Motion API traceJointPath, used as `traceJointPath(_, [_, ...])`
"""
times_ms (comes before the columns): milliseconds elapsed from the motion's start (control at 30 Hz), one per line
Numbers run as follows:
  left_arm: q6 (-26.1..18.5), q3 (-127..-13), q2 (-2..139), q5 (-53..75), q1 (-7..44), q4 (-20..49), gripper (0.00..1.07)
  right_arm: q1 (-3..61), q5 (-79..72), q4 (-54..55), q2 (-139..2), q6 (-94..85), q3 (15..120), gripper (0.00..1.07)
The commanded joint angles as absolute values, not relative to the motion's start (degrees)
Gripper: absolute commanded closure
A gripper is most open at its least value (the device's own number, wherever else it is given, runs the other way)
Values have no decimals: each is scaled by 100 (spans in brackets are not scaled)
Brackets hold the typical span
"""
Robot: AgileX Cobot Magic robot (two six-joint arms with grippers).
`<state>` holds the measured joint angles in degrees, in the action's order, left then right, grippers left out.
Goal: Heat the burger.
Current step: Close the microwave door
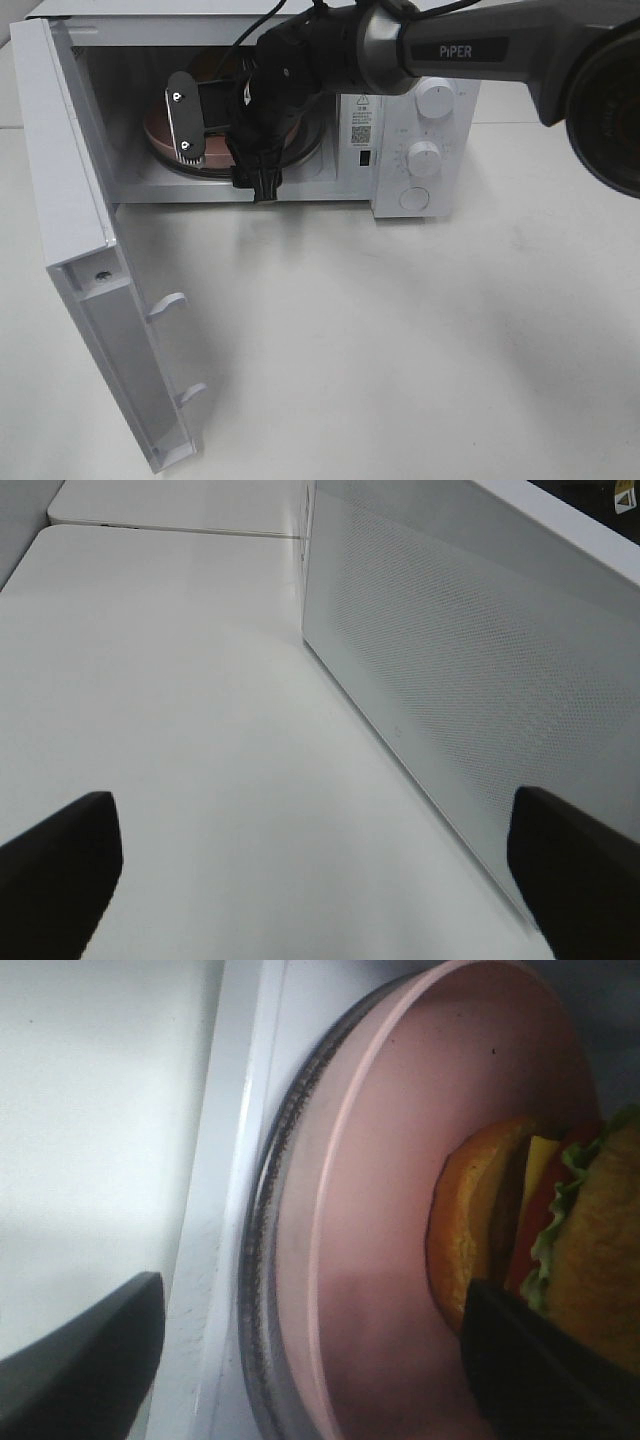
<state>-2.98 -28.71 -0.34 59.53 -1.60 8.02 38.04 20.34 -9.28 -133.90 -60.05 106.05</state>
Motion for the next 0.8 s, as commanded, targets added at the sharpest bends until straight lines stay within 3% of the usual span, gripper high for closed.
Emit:
traceJointPath(33, [-292, -2853, -143, 5936, -143, 819, 4, 3804, 1656, -1077, -13092, -5964, 10204, 28])
traceJointPath(800, [-292, -2853, -143, 5936, -143, 819, 4, 3804, 418, -1283, -11092, -5621, 7248, 31])
